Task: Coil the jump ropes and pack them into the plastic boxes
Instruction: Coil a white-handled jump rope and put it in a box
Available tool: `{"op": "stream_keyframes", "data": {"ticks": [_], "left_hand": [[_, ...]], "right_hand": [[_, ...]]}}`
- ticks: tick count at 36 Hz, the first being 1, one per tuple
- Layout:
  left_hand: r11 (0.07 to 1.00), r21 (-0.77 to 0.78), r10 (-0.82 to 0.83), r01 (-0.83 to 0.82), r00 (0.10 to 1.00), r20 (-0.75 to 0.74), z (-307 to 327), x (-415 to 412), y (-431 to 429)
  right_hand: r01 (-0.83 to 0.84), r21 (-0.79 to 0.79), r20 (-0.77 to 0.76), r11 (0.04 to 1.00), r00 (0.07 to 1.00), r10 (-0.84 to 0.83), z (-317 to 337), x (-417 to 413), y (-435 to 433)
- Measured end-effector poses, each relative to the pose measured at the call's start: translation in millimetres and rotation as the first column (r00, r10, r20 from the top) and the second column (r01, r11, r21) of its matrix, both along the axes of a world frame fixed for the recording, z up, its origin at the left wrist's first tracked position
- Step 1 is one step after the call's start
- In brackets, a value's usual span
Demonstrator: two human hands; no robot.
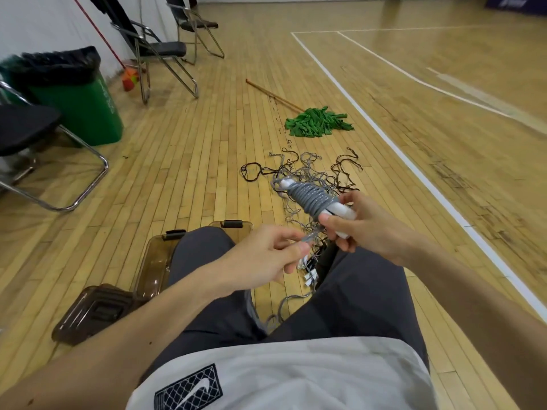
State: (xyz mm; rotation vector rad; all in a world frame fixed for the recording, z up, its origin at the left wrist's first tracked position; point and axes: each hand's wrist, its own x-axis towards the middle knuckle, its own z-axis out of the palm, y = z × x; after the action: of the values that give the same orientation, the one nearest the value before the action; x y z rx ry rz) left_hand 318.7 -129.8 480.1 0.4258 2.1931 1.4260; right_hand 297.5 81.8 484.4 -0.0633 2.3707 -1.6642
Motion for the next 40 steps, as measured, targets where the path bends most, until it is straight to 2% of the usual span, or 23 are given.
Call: {"op": "stream_keyframes", "data": {"ticks": [3, 8, 12, 16, 19, 26, 31, 36, 40], "left_hand": [[0.977, -0.196, -0.120, 0.078, 0.970, -0.211, 5.9, -3.3, -2.4], [0.886, -0.459, -0.312, 0.068, 0.819, -0.481, 26.4, -11.8, -5.3], [0.838, -0.537, -0.422, 0.092, 0.733, -0.534, 42.4, -22.6, -7.0], [0.824, -0.552, -0.491, 0.131, 0.651, -0.579, 48.9, -30.9, -4.8], [0.830, -0.534, -0.494, 0.162, 0.659, -0.567, 47.7, -34.3, -3.5], [0.813, -0.544, -0.480, 0.205, 0.766, -0.428, 39.3, -34.9, -2.4], [0.826, -0.518, -0.464, 0.225, 0.792, -0.396, 34.0, -32.2, 0.5], [0.869, -0.419, -0.435, 0.263, 0.809, -0.395, 34.9, -32.4, 0.7], [0.919, -0.235, -0.381, 0.317, 0.870, -0.314, 36.2, -33.2, -1.6]], "right_hand": [[-0.029, 0.076, 0.008, 0.997, 1.000, 0.029, -5.2, 1.2, 0.2], [-0.165, 0.205, 0.058, 0.965, 0.986, 0.156, 1.3, 4.2, -0.7], [-0.338, 0.336, 0.175, 0.879, 0.939, 0.295, 7.6, 7.8, -4.2], [-0.462, 0.388, 0.220, 0.797, 0.887, 0.407, 13.3, 10.8, -13.0], [-0.514, 0.424, 0.224, 0.745, 0.857, 0.464, 19.5, 13.5, -17.8], [-0.600, 0.405, 0.210, 0.689, 0.795, 0.569, 20.8, 20.1, -18.5], [-0.553, 0.408, 0.157, 0.727, 0.827, 0.540, 14.6, 21.4, -22.1], [-0.529, 0.428, 0.166, 0.733, 0.843, 0.511, 14.0, 21.4, -24.8], [-0.576, 0.349, 0.146, 0.740, 0.813, 0.564, 23.7, 26.3, -25.7]]}}
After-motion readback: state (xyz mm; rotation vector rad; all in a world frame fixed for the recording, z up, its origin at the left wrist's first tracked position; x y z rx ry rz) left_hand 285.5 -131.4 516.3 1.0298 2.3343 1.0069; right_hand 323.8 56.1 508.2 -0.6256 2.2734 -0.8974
